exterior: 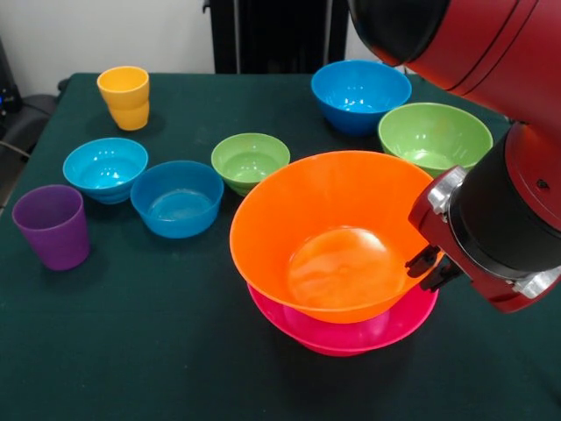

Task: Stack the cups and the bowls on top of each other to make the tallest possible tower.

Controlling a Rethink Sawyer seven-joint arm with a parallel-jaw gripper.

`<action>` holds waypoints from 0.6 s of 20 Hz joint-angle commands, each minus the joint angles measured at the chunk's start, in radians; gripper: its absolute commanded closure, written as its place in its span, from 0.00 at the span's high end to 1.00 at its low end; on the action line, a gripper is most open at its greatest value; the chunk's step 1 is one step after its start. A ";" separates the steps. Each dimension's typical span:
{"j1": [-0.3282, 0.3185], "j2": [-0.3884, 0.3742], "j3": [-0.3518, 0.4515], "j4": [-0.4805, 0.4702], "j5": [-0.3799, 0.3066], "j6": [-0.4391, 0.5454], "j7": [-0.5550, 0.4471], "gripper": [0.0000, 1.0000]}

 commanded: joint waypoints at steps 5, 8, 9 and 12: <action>0.015 -0.003 -0.015 -0.042 -0.005 -0.078 0.067 0.00; 0.019 -0.002 -0.006 -0.039 -0.004 -0.085 0.078 0.00; 0.019 -0.003 -0.008 -0.039 -0.005 -0.085 0.077 0.00; 0.018 -0.001 -0.009 -0.039 -0.008 -0.096 0.071 0.00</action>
